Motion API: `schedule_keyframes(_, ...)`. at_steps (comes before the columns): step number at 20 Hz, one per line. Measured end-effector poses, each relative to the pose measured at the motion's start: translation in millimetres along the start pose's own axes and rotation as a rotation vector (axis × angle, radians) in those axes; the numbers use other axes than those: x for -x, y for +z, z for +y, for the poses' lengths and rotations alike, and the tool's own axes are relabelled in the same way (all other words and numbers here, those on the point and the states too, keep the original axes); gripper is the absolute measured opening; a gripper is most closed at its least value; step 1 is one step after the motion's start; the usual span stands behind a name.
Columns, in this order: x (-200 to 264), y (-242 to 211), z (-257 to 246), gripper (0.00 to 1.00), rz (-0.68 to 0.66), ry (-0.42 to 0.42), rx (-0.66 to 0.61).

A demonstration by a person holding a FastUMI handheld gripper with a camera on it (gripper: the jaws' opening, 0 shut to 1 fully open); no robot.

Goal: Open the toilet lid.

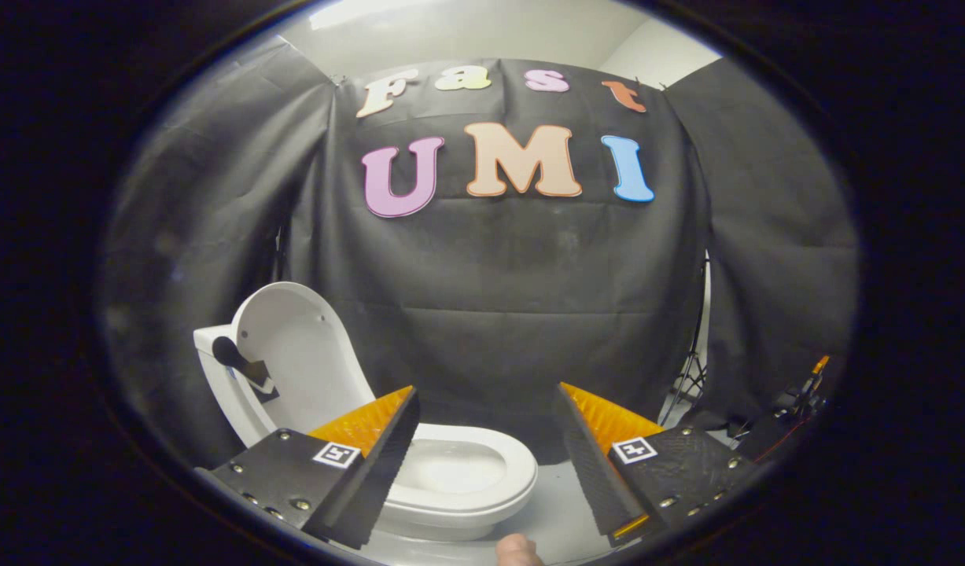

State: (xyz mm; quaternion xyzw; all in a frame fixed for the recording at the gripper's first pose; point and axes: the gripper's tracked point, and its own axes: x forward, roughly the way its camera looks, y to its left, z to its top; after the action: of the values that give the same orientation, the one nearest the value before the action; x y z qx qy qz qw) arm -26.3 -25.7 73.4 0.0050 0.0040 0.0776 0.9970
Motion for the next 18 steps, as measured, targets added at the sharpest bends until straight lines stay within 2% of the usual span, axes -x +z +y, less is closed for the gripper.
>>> schedule_keyframes(18,-1.9,3.9,-6.7,1.00,-0.003,-0.014,-0.036)
